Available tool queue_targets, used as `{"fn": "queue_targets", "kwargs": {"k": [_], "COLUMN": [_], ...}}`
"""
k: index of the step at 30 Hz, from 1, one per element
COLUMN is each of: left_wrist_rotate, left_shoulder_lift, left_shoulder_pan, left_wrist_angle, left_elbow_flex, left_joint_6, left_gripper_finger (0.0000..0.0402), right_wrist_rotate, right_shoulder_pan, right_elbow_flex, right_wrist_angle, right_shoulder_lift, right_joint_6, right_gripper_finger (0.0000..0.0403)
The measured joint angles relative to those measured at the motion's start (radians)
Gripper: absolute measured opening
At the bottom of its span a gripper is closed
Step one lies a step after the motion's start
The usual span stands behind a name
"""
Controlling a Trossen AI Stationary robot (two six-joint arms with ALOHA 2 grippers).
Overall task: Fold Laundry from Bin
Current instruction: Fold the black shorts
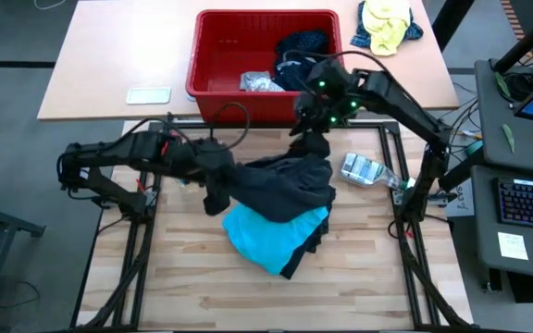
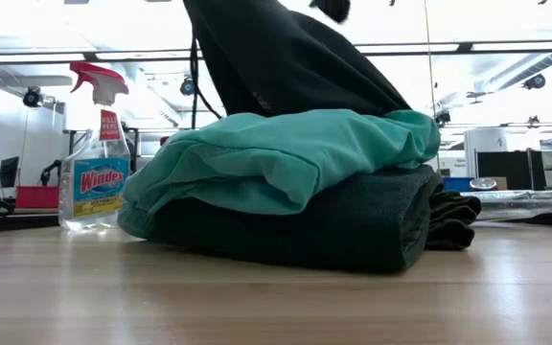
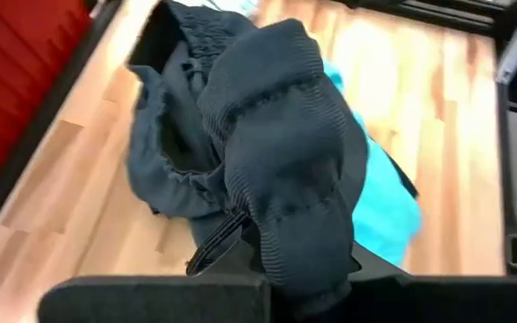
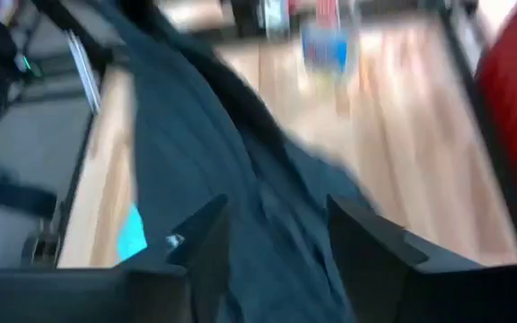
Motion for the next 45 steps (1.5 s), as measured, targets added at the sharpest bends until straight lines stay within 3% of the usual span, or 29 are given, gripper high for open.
{"fn": "queue_targets", "kwargs": {"k": [9, 14, 22, 28, 35, 40, 45], "left_wrist_rotate": [-0.003, -0.003, -0.003, -0.003, -0.008, -0.027, -0.031], "left_shoulder_lift": [0.000, 0.000, 0.000, 0.000, 0.000, 0.000, 0.000], "left_shoulder_pan": [-0.052, -0.052, -0.053, -0.053, -0.053, -0.052, -0.052], "left_wrist_angle": [-0.056, -0.088, -0.098, -0.119, -0.119, -0.119, -0.120], "left_elbow_flex": [-0.002, -0.002, -0.002, -0.002, -0.003, -0.003, -0.003], "left_joint_6": [-0.091, -0.104, -0.116, -0.132, -0.143, -0.143, -0.143], "left_gripper_finger": [0.0001, 0.0000, 0.0000, 0.0000, 0.0000, 0.0000, 0.0000], "right_wrist_rotate": [-0.023, 0.108, 0.262, 0.245, 0.158, 0.028, -0.017], "right_shoulder_pan": [-0.030, -0.030, -0.032, -0.034, -0.034, -0.043, -0.044], "right_elbow_flex": [-0.335, -0.482, -0.474, -0.461, -0.463, -0.463, -0.463], "right_wrist_angle": [-0.113, 0.016, 0.035, 0.166, 0.106, 0.083, 0.076], "right_shoulder_lift": [0.004, 0.005, -0.010, -0.002, 0.072, 0.117, 0.128], "right_joint_6": [-0.160, -0.179, -0.278, -0.289, -0.283, -0.302, -0.349], "right_gripper_finger": [0.0248, 0.0256, 0.0256, 0.0256, 0.0256, 0.0234, 0.0142]}}
